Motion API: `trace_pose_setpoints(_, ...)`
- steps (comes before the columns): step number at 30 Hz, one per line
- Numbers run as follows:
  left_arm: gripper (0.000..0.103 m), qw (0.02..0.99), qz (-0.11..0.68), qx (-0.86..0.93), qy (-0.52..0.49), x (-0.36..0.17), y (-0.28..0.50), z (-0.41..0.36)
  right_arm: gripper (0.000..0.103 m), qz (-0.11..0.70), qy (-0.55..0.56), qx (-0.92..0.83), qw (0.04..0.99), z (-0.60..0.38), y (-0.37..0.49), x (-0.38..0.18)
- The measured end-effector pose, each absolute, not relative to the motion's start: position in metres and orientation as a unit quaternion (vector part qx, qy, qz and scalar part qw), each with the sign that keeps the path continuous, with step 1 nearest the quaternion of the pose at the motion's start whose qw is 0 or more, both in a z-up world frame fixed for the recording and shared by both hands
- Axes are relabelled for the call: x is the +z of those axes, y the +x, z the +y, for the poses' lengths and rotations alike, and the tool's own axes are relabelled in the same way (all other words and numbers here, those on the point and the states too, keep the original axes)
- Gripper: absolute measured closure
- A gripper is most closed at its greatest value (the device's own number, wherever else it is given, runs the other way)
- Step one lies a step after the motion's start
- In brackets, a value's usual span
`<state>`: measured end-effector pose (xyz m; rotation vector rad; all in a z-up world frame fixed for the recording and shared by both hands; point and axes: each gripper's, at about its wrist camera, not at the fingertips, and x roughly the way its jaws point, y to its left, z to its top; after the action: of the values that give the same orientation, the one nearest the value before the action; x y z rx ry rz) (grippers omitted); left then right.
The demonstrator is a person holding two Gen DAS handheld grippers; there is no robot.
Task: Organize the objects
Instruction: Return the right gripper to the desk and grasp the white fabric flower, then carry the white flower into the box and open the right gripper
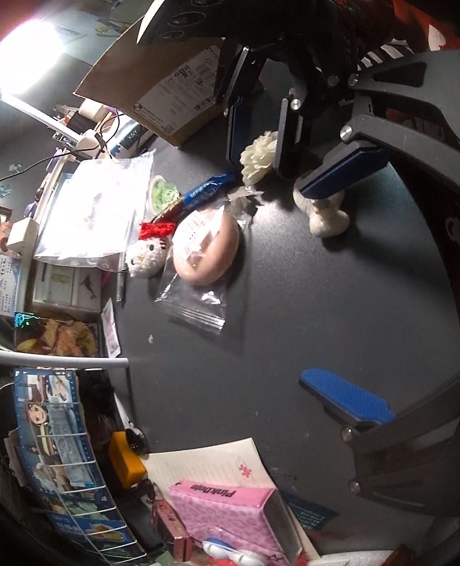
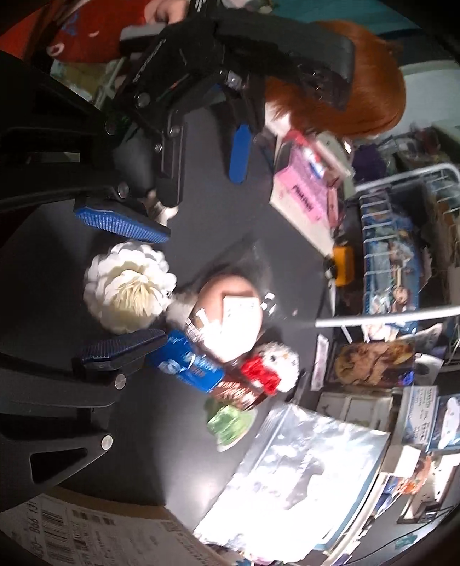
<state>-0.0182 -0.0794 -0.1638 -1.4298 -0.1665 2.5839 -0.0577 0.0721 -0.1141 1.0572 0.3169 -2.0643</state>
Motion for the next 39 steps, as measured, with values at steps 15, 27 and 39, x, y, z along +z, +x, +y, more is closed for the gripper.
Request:
trace_pose_setpoints(15, 0.007, 0.14, -0.096, 0.882, -0.439, -0.131, -0.012, -0.072, 0.083, 0.126, 0.409, -0.816, 0.389, 0.085, -0.05, -0.117)
trace_pose_setpoints(27, 0.037, 0.269, -0.088, 0.881, -0.378, -0.023, -0.028, -0.027, 0.084, 0.145, 0.27, -0.85, 0.428, 0.09, -0.026, 0.0)
trace_pose_setpoints(39, 0.069, 0.334, -0.049, 0.863, -0.377, 0.03, -0.089, 0.061, 0.084, 0.138, 0.241, -0.899, 0.338, 0.169, -0.051, 0.046)
